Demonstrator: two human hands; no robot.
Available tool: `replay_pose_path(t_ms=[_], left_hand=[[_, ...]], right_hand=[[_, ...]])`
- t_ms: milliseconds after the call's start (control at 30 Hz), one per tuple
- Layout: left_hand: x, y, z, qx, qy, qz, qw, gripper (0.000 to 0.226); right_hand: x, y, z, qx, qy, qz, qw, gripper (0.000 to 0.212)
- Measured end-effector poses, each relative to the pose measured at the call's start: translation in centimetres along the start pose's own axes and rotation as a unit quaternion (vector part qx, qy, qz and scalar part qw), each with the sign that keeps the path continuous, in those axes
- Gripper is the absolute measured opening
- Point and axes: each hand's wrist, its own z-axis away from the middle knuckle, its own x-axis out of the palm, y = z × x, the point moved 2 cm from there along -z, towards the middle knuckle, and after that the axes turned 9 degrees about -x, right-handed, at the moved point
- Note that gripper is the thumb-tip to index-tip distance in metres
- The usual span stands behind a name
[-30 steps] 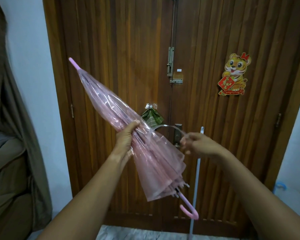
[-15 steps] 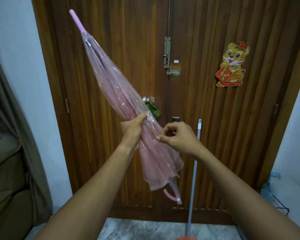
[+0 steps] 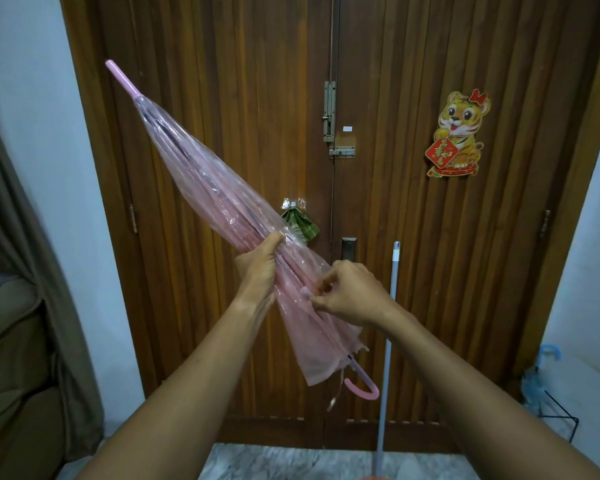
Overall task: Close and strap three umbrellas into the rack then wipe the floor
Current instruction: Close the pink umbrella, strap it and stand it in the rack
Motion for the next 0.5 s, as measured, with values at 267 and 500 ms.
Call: replay_pose_path(t_ms=[267, 500], left_hand=[[-1.4, 0.2, 0.4, 0.067, 0.021, -0.040, 0.997, 0.008], [-1.9, 1.0, -0.2, 0.114, 0.108, -0.020, 0.987, 0.007]], right_hand=[[-2.1, 0.2, 0.4, 0.031, 0.015, -0.299, 0.954, 0.017], [-1.6, -0.5, 0.6, 0.018, 0.012, -0.172, 0.985, 0.026]])
